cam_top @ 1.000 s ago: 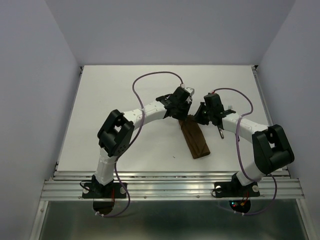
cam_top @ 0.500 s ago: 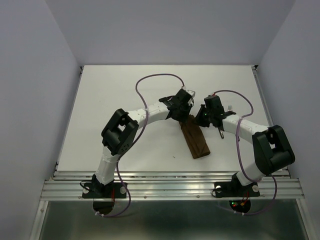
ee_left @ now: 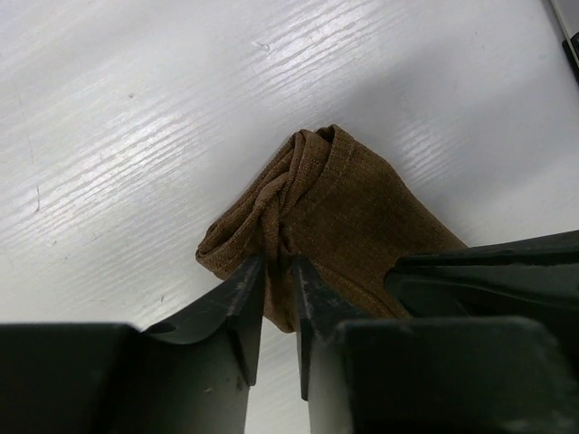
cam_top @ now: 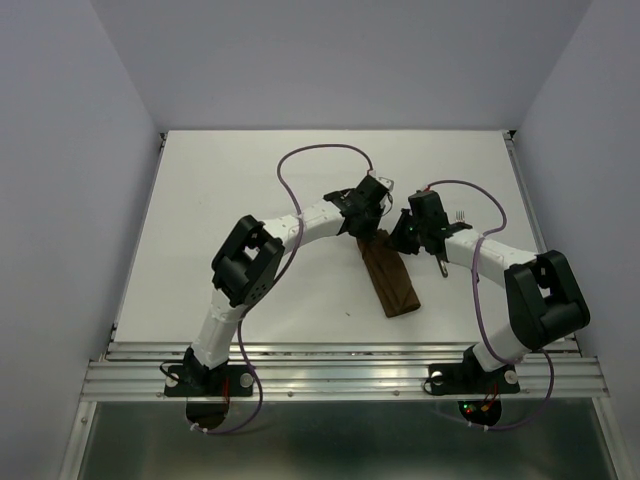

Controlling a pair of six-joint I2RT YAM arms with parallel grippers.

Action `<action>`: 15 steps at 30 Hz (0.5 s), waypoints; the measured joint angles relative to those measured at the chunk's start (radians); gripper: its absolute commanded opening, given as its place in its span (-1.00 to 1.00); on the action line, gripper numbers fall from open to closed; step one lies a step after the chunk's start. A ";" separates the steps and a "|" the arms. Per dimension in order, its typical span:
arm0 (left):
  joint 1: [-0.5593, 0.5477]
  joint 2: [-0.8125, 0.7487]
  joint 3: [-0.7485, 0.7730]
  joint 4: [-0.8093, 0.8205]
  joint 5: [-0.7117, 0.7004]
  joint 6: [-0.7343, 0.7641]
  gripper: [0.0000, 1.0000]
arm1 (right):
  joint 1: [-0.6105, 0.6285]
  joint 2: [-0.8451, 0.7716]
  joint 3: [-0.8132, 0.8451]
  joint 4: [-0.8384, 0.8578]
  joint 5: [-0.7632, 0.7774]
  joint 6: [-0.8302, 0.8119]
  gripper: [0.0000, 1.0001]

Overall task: Fold the napkin into a case and place the utensils inside
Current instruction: Smooth out the smaller rectangle-folded napkin at the center of the board.

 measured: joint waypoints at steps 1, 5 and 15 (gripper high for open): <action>0.000 0.000 0.001 -0.003 -0.002 0.001 -0.62 | 0.000 0.000 0.000 0.000 -0.002 0.000 -0.73; 0.000 0.002 0.007 -0.012 -0.006 0.011 -0.94 | 0.000 0.004 0.000 0.003 -0.021 0.000 -0.73; 0.003 0.033 0.041 -0.029 0.035 0.028 -1.00 | 0.000 0.087 0.020 0.029 -0.079 -0.024 -0.53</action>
